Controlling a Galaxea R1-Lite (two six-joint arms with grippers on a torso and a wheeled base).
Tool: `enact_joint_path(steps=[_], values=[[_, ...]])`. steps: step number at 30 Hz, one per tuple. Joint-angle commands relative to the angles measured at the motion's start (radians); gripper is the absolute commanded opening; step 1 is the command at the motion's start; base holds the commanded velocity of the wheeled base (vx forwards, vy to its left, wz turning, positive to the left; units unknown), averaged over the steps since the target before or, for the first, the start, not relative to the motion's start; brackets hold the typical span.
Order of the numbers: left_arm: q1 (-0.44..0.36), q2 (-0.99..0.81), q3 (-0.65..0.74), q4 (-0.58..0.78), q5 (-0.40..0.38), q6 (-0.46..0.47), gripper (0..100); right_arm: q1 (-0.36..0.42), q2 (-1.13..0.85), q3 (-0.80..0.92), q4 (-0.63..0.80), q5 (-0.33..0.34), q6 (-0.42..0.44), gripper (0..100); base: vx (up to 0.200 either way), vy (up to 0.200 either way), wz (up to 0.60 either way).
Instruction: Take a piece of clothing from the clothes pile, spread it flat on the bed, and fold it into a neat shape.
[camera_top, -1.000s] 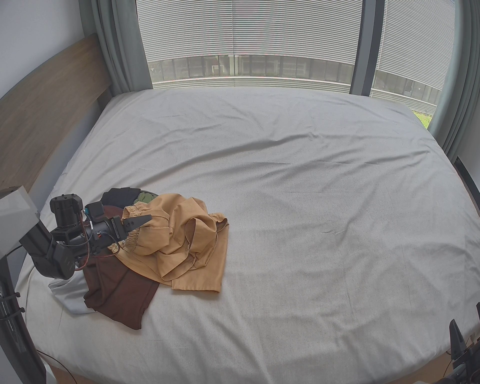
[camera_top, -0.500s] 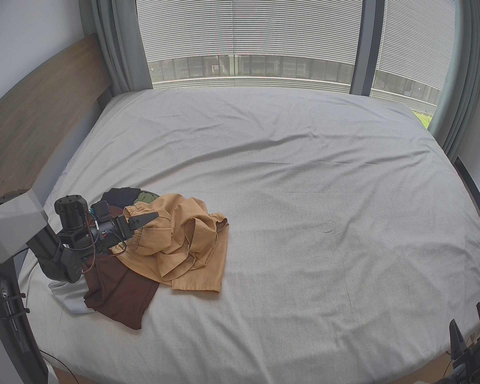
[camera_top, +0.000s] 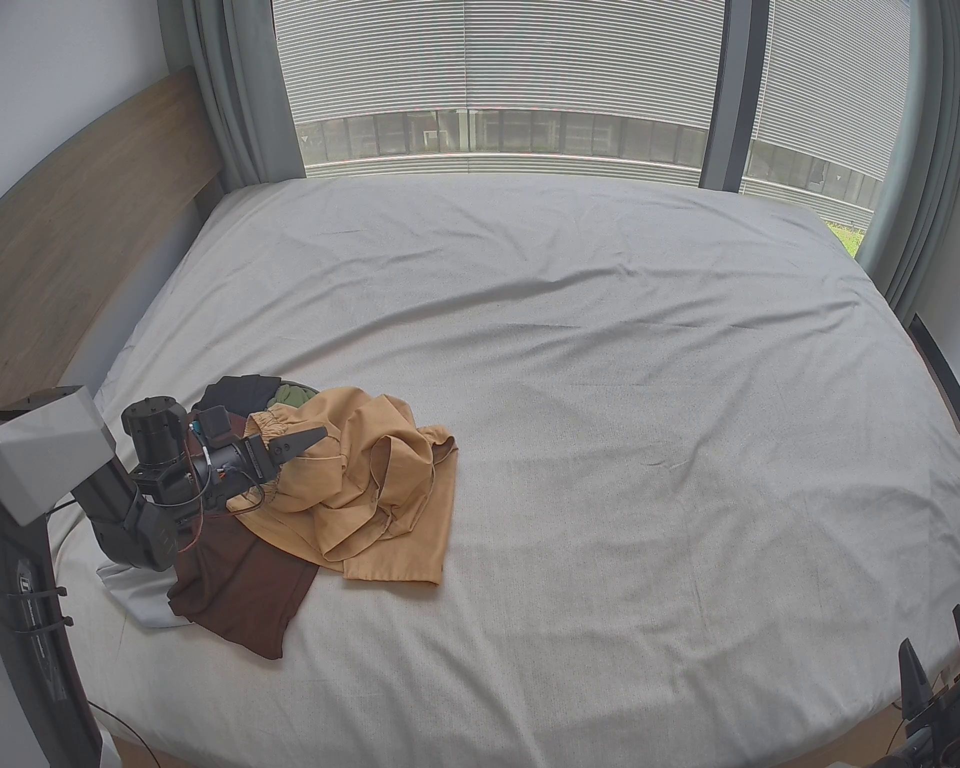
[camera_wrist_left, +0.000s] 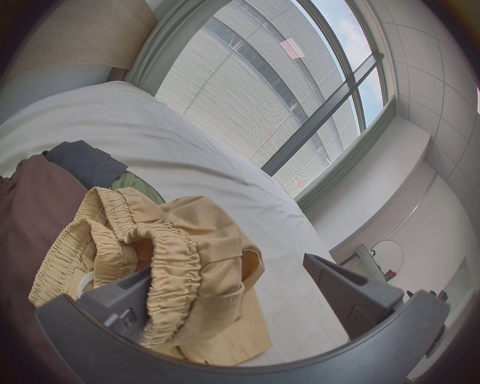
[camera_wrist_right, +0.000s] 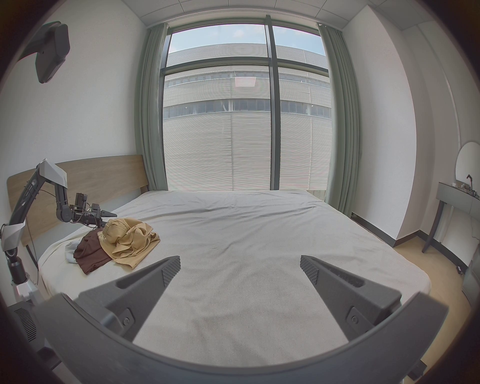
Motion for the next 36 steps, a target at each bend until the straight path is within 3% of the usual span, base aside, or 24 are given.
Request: enact_joint_path(steps=[1, 2, 9, 15, 21, 23, 27, 36], values=[[0.008, 0.013, 0.004, -0.003, 0.001, -0.001, 100, 0.000, -0.016, 0.018, 0.000, 0.000, 0.000, 100, 0.000, 0.000, 0.00], [0.008, 0.013, 0.005, -0.003, 0.001, 0.001, 0, 0.000, -0.016, 0.018, 0.000, 0.000, 0.000, 100, 0.000, 0.000, 0.00], [0.017, 0.013, 0.030, -0.013, 0.001, 0.005, 0, 0.000, -0.016, 0.018, 0.000, 0.000, 0.000, 100, 0.000, 0.000, 0.00], [0.015, 0.013, 0.071, -0.118, -0.012, -0.005, 0, 0.000, -0.016, 0.018, 0.000, 0.000, 0.000, 100, 0.000, 0.000, 0.00], [0.005, -0.033, 0.111, -0.208, -0.012, -0.139, 0, 0.000, -0.016, 0.018, 0.000, 0.000, 0.000, 100, 0.000, 0.000, 0.00], [0.006, -0.073, 0.129, -0.248, -0.022, -0.246, 0, 0.000, -0.016, 0.018, 0.000, 0.000, 0.000, 100, 0.000, 0.000, 0.00], [0.012, -0.113, 0.140, -0.294, -0.068, -0.372, 0, 0.000, -0.016, 0.018, 0.000, 0.000, 0.000, 100, 0.000, 0.000, 0.00], [-0.012, -0.202, 0.194, -0.325, -0.061, -0.509, 0, 0.000, -0.016, 0.018, 0.000, 0.000, 0.000, 100, 0.000, 0.000, 0.00]])
